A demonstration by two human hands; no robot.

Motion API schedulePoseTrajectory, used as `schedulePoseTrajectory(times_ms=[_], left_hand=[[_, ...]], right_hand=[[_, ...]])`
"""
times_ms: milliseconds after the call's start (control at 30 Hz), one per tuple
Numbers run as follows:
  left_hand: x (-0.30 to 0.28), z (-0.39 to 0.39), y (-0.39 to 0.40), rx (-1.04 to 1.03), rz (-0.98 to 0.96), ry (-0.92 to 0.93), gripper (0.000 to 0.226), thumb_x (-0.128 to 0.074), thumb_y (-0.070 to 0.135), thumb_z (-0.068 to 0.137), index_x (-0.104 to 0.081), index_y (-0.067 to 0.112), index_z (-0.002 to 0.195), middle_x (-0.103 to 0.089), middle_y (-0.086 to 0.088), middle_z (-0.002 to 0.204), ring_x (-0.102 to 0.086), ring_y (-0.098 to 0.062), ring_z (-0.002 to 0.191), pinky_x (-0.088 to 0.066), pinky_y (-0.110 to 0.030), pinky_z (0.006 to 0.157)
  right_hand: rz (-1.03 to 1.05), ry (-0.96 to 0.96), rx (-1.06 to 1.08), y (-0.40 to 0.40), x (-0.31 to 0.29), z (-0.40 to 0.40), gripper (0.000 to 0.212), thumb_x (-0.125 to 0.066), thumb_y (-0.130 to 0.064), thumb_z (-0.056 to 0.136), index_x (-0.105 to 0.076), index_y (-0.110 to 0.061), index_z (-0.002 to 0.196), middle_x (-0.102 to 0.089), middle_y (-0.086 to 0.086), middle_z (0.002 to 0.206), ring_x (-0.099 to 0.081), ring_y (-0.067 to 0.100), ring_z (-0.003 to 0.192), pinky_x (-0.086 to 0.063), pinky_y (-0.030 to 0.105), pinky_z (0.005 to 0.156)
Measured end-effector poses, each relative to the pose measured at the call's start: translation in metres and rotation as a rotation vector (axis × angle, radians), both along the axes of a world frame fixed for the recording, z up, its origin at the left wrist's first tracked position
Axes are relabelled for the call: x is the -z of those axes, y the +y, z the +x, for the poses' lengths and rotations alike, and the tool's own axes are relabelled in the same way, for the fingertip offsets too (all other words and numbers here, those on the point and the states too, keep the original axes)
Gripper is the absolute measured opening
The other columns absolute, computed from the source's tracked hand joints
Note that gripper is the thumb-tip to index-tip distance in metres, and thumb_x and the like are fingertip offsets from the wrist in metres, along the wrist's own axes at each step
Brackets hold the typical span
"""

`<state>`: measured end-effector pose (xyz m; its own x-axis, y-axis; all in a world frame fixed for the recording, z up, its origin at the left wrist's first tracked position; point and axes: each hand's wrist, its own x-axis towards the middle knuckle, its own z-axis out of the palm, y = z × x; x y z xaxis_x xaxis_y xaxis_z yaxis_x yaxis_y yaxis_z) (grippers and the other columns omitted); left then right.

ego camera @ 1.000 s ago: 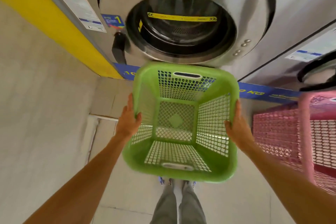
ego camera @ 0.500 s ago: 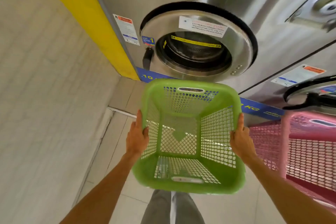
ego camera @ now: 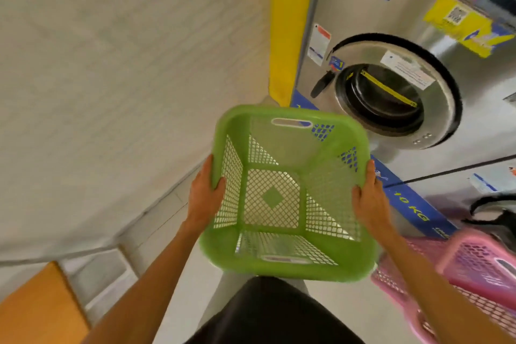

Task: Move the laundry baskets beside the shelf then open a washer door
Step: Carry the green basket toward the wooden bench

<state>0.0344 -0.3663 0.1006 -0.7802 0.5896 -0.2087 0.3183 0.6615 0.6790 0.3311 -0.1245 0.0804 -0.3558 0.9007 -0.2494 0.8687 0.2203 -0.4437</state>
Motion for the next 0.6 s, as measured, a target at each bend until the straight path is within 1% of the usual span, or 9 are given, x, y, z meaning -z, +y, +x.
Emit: schedulePoseTrajectory(times_ms=[67, 100, 167, 233, 333, 400, 433, 533, 600], left_hand=[[-0.012, -0.008, -0.033, -0.075, 0.0, -0.003, 0.068, -0.056, 0.031, 0.097, -0.022, 0.027, 0.155, -0.055, -0.007, 0.141, -0.06, -0.027, 0.117, -0.053, -0.053, 0.096], [-0.016, -0.012, -0.051, -0.11, -0.01, 0.006, 0.068, -0.056, 0.032, 0.098, -0.021, 0.027, 0.156, -0.054, -0.008, 0.141, -0.059, -0.028, 0.119, -0.052, -0.054, 0.096], [-0.021, -0.018, -0.088, -0.189, -0.029, 0.037, 0.068, -0.055, 0.033, 0.098, -0.02, 0.026, 0.156, -0.052, -0.01, 0.141, -0.056, -0.03, 0.121, -0.05, -0.053, 0.099], [-0.023, -0.023, -0.126, -0.277, -0.03, 0.055, 0.068, -0.054, 0.033, 0.099, -0.019, 0.026, 0.156, -0.052, -0.012, 0.137, -0.055, -0.029, 0.118, -0.051, -0.05, 0.096], [-0.02, -0.029, -0.189, -0.4, -0.019, 0.074, 0.068, -0.054, 0.031, 0.098, -0.018, 0.028, 0.156, -0.052, -0.01, 0.127, -0.052, -0.018, 0.104, -0.055, -0.043, 0.087], [-0.016, -0.031, -0.234, -0.483, -0.024, 0.083, 0.069, -0.056, 0.03, 0.097, -0.02, 0.027, 0.156, -0.051, -0.009, 0.126, -0.048, -0.014, 0.104, -0.052, -0.037, 0.086], [-0.014, -0.032, -0.257, -0.525, -0.024, 0.08, 0.069, -0.057, 0.029, 0.097, -0.021, 0.027, 0.155, -0.051, -0.009, 0.126, -0.048, -0.013, 0.104, -0.051, -0.035, 0.085], [-0.006, -0.032, -0.326, -0.625, -0.019, 0.047, 0.07, -0.06, 0.026, 0.095, -0.023, 0.025, 0.154, -0.052, -0.009, 0.125, -0.054, -0.018, 0.103, -0.055, -0.034, 0.082], [0.001, -0.033, -0.366, -0.684, -0.011, 0.021, 0.069, -0.061, 0.022, 0.094, -0.026, 0.024, 0.153, -0.053, -0.009, 0.124, -0.054, -0.015, 0.099, -0.05, -0.023, 0.074]], right_hand=[[0.037, 0.009, -0.094, -0.007, -0.013, -0.03, 0.076, -0.052, -0.008, 0.097, -0.011, -0.009, 0.161, -0.047, 0.035, 0.129, -0.055, 0.048, 0.102, -0.044, 0.047, 0.076], [0.048, 0.012, -0.146, -0.012, -0.019, -0.045, 0.076, -0.053, -0.008, 0.098, -0.011, -0.009, 0.161, -0.048, 0.034, 0.129, -0.056, 0.048, 0.101, -0.044, 0.046, 0.074], [0.069, 0.027, -0.262, -0.023, -0.028, -0.078, 0.076, -0.053, -0.008, 0.098, -0.01, -0.008, 0.161, -0.047, 0.034, 0.131, -0.056, 0.049, 0.103, -0.047, 0.047, 0.075], [0.065, 0.045, -0.385, -0.039, -0.032, -0.111, 0.077, -0.054, -0.008, 0.098, -0.009, -0.008, 0.161, -0.047, 0.034, 0.132, -0.055, 0.048, 0.106, -0.048, 0.049, 0.078], [0.058, 0.012, -0.51, -0.072, -0.031, -0.159, 0.076, -0.053, -0.016, 0.1, -0.008, -0.012, 0.161, -0.049, 0.03, 0.129, -0.057, 0.049, 0.103, -0.048, 0.05, 0.077], [0.073, -0.002, -0.585, -0.103, -0.026, -0.19, 0.076, -0.054, -0.018, 0.099, -0.009, -0.011, 0.161, -0.049, 0.03, 0.131, -0.058, 0.05, 0.102, -0.049, 0.051, 0.078], [0.06, -0.008, -0.62, -0.12, -0.024, -0.204, 0.076, -0.053, -0.019, 0.1, -0.009, -0.011, 0.161, -0.049, 0.029, 0.13, -0.059, 0.05, 0.099, -0.05, 0.051, 0.078], [0.037, -0.024, -0.722, -0.176, -0.014, -0.241, 0.076, -0.051, -0.022, 0.101, -0.006, -0.016, 0.161, -0.051, 0.027, 0.124, -0.061, 0.048, 0.093, -0.049, 0.047, 0.074], [0.039, -0.024, -0.767, -0.215, -0.006, -0.262, 0.077, -0.052, -0.022, 0.101, -0.004, -0.018, 0.161, -0.052, 0.026, 0.124, -0.062, 0.044, 0.088, -0.047, 0.042, 0.068]])
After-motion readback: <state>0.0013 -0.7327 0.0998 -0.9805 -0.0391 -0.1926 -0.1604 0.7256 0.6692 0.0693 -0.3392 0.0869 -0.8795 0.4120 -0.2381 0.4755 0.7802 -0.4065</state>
